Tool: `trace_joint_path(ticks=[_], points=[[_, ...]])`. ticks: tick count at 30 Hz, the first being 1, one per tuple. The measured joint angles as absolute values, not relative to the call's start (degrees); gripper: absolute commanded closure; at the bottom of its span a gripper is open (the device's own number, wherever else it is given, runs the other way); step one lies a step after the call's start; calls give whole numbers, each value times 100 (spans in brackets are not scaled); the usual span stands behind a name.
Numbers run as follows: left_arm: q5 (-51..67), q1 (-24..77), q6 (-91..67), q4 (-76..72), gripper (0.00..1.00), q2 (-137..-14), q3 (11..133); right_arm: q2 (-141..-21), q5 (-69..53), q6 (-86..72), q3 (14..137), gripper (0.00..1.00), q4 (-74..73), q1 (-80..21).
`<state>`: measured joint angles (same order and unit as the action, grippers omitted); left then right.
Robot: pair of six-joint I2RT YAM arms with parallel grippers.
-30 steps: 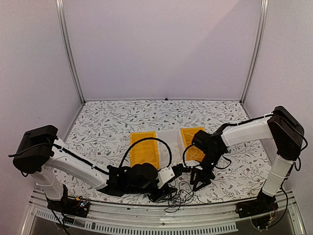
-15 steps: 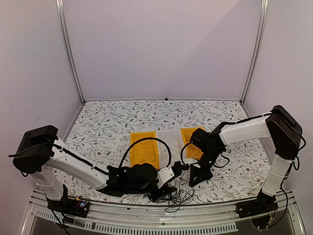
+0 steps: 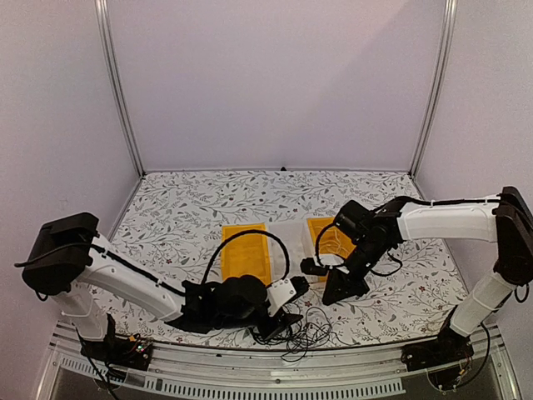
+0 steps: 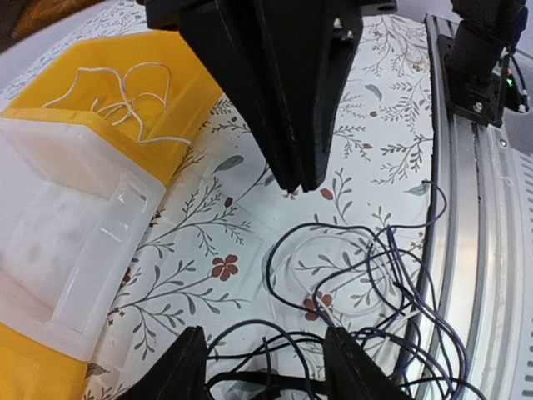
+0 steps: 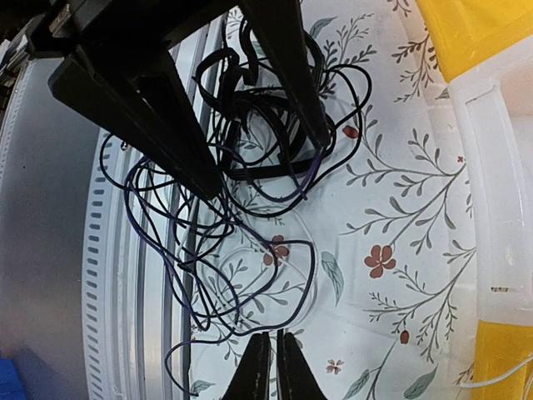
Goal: Untangle the cables
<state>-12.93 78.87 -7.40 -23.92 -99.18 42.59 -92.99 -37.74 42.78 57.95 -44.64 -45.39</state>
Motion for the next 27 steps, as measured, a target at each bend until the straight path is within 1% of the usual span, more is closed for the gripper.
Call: trace_joint_path(ticks=[7,13,16,19,23,24,27], points=[[-928,7671,-639,-2462,54,-10484,4849,-8458,-3588,4185,5522,76,-4397,-4440],[-550,7511,-421,-2180,62,-10916,5358,-7931,-3505,4115,5398,75,-4320,-4174],[-388,7467,-316,-2115,67,-10995,5443,-7839,-3507,4091,5334,74,-4298,-4036],[-200,7426,-257,-2005,75,-11015,5487,-7793,-3529,4080,5273,73,-4283,-3898],[-27,7384,-152,-1850,81,-11181,5690,-7789,-3546,4071,5262,73,-4259,-3802],[-12,7382,-145,-1835,83,-11209,5710,-7791,-3551,4069,5262,73,-4248,-3791],[34,7380,-75,-1800,96,-11253,5717,-7791,-3570,4069,5260,73,-4230,-3785]])
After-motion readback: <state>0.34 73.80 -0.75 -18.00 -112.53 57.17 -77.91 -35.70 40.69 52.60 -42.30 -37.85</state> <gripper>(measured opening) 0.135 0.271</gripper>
